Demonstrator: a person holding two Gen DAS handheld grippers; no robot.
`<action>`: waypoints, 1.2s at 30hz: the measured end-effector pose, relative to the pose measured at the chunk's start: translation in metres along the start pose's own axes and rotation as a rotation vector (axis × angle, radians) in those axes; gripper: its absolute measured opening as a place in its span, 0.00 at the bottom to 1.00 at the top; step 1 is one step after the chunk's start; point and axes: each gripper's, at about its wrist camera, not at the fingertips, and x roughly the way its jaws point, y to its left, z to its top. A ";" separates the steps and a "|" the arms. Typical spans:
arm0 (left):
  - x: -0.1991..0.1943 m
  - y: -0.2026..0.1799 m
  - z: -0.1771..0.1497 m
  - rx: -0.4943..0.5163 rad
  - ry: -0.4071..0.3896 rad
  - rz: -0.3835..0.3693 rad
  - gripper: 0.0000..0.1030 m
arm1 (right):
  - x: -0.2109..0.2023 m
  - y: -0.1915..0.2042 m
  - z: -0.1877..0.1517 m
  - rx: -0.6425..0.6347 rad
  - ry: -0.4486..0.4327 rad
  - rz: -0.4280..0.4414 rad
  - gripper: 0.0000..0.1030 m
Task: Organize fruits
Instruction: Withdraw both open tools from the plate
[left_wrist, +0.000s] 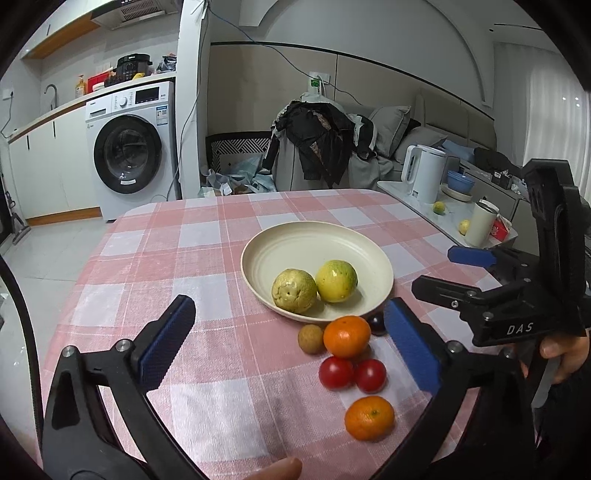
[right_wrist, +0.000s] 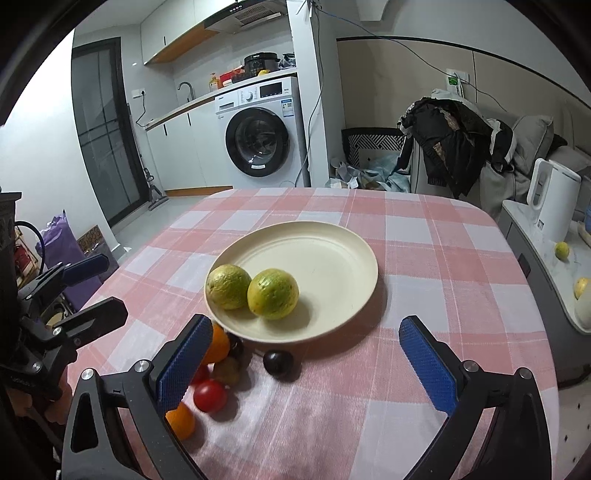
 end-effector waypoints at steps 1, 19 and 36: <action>-0.003 -0.001 -0.002 -0.004 0.002 0.001 0.99 | -0.002 0.000 -0.002 -0.001 0.003 0.002 1.00; -0.008 -0.013 -0.018 0.015 0.056 -0.001 0.99 | -0.003 0.019 -0.022 -0.128 0.081 0.014 1.00; 0.001 0.001 -0.017 -0.006 0.078 0.017 0.99 | 0.011 0.048 -0.038 -0.214 0.161 0.080 1.00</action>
